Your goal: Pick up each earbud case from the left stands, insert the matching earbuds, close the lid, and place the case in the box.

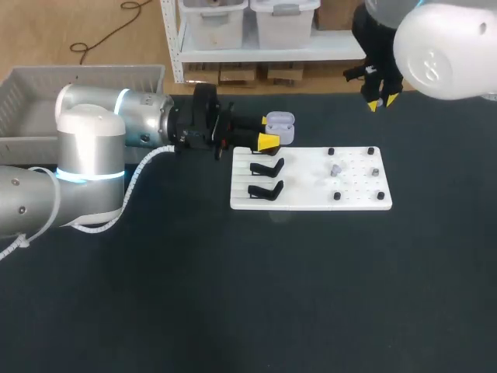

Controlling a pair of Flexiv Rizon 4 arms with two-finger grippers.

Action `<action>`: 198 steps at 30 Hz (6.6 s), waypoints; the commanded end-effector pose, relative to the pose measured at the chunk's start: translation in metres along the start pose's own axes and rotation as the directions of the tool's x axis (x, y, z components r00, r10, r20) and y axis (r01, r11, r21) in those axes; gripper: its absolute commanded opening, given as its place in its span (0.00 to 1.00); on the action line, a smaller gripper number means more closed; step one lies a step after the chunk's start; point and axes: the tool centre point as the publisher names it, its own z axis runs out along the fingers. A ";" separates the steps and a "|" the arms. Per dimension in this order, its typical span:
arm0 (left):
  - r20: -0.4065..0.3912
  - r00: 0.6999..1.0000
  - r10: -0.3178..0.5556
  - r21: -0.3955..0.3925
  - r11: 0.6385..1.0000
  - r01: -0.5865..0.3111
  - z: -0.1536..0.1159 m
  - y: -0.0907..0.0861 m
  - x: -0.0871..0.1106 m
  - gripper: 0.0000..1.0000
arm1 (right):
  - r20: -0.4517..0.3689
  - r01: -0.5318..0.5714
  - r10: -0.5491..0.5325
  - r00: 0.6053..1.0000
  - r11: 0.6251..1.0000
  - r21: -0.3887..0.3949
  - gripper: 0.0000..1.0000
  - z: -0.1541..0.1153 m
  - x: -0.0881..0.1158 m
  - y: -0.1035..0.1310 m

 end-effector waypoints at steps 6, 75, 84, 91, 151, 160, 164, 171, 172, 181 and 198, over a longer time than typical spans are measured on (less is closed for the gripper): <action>-0.001 1.000 0.000 0.001 1.000 0.000 0.000 0.000 0.000 0.00 | 0.028 -0.169 0.170 0.985 0.985 -0.018 0.00 -0.050 0.013 0.027; -0.001 1.000 0.000 0.001 1.000 0.000 0.000 0.000 0.000 0.00 | -0.110 -0.679 0.704 0.701 0.707 0.197 0.00 -0.043 -0.009 0.137; -0.001 1.000 0.000 0.001 1.000 0.000 0.000 0.000 0.000 0.00 | -0.117 -0.703 0.726 0.677 0.686 0.190 0.00 -0.045 -0.020 0.153; -0.001 1.000 0.000 0.001 1.000 0.000 0.000 0.000 0.000 0.00 | -0.135 -0.732 0.765 0.630 0.642 0.227 0.00 -0.035 -0.029 0.170; -0.001 1.000 0.000 0.001 1.000 0.000 0.000 0.000 0.000 0.00 | -0.179 -0.747 0.801 0.572 0.598 0.290 0.00 0.004 -0.037 0.158; -0.001 1.000 0.000 0.001 1.000 0.000 0.000 0.000 0.000 0.00 | -0.178 -0.745 0.801 0.572 0.598 0.297 0.00 0.007 -0.037 0.157; -0.001 1.000 0.000 0.001 1.000 0.000 0.000 0.000 0.000 0.00 | -0.176 -0.743 0.801 0.573 0.598 0.300 0.00 0.008 -0.037 0.156; -0.001 1.000 0.000 0.001 1.000 0.000 0.000 0.000 0.000 0.00 | -0.171 -0.742 0.801 0.574 0.597 0.304 0.00 0.011 -0.036 0.156; -0.001 1.000 0.000 0.001 1.000 0.000 0.000 0.000 0.000 0.00 | -0.171 -0.742 0.801 0.574 0.597 0.305 0.00 0.011 -0.035 0.156; -0.001 1.000 0.000 0.001 1.000 0.000 0.000 0.000 0.000 0.00 | -0.176 -0.741 0.800 0.574 0.599 0.303 0.67 0.015 -0.033 0.157; -0.001 1.000 0.000 0.001 1.000 0.000 0.000 0.000 0.000 0.00 | -0.141 -0.766 0.753 0.643 0.633 -0.114 0.76 -0.061 0.012 0.134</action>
